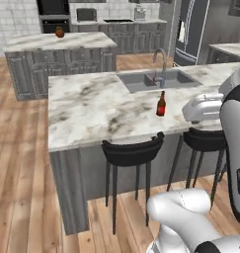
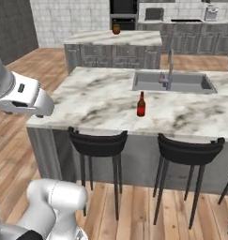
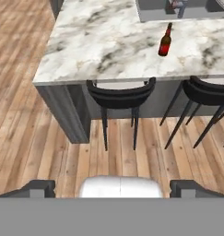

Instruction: Get the candle and the beer from the cabinet and move them to the dining counter.

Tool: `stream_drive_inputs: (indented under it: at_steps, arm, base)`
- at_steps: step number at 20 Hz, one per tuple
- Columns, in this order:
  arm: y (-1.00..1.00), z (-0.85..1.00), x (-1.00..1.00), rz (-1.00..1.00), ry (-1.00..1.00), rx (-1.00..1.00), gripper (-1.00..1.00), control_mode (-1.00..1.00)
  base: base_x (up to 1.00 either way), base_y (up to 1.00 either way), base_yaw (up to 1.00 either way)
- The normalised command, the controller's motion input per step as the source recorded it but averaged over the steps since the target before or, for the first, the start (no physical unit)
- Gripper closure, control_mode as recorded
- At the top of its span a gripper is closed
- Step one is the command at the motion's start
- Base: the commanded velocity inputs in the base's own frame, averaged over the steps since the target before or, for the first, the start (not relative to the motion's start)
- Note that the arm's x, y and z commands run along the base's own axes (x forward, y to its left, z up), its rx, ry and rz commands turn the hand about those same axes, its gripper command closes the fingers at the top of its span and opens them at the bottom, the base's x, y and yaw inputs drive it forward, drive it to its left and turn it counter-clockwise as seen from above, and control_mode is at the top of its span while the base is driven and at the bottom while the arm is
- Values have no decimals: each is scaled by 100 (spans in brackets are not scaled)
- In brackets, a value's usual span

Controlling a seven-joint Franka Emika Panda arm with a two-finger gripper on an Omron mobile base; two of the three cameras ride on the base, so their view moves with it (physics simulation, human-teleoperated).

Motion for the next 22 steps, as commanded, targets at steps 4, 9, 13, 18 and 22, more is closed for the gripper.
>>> stream_drive_inputs:
  at_steps: [4, 9, 13, 18, 22]
  arm:
    - [0, 0, 0, 0, 0, 0, -100, 100]
    - [0, 0, 0, 0, 0, 0, -100, 100]
    - [0, 0, 0, 0, 0, 0, -100, 100]
    - [0, 0, 0, 0, 0, 0, -100, 100]
    - [0, 0, 0, 0, 0, 0, -100, 100]
  base:
    - [4, 100, -4]
    - [21, 100, -3]
    - [35, 100, 0]
    - [51, 100, 0]
    - [95, 100, 4]
